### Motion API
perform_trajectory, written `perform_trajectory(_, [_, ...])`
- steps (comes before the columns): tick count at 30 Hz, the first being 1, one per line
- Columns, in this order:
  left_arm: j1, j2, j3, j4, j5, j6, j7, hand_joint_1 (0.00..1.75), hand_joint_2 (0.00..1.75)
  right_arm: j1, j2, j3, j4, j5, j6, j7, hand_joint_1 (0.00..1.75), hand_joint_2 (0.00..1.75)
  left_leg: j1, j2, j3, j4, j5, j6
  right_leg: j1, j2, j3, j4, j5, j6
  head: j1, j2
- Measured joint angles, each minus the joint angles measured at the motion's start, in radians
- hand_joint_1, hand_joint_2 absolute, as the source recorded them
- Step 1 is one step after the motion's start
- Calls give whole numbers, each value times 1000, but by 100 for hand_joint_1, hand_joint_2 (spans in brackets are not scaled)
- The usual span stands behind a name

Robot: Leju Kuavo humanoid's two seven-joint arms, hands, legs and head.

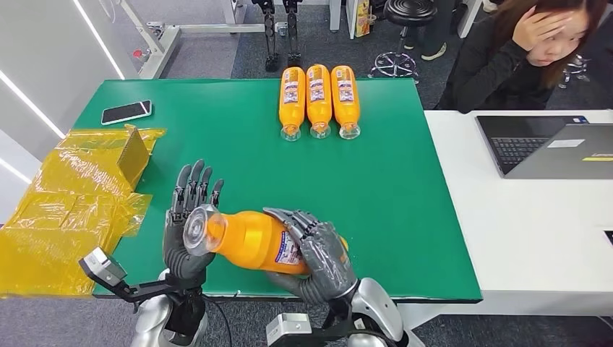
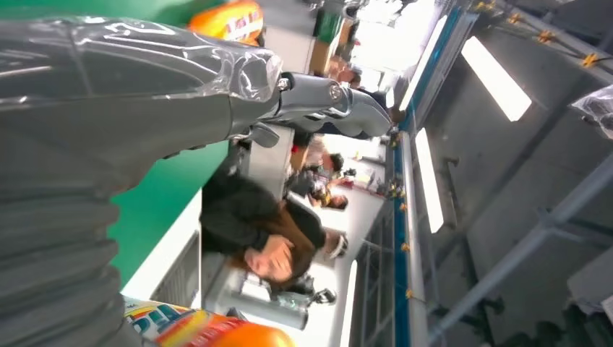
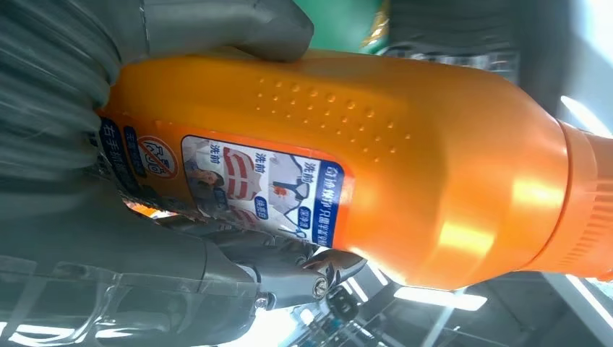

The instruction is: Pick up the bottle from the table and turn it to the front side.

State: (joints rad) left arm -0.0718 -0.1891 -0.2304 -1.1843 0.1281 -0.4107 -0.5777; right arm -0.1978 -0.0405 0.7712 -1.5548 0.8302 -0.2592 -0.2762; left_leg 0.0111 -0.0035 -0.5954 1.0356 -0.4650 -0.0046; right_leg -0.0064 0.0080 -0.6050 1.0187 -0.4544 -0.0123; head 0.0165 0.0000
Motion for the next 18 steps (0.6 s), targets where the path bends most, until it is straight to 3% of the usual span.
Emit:
perform_trajectory(9, [-20, 7, -1, 6, 14, 3, 8, 0, 175, 16, 63, 44, 35, -27, 58, -47, 175, 175, 0, 0, 0, 0, 0, 0, 0, 0, 0, 0, 0, 0, 0, 0])
perform_trajectory(18, [-35, 9, -2, 2, 15, 4, 10, 0, 175, 23, 91, 65, 82, -39, 94, -70, 175, 175, 0, 0, 0, 0, 0, 0, 0, 0, 0, 0, 0, 0, 0, 0])
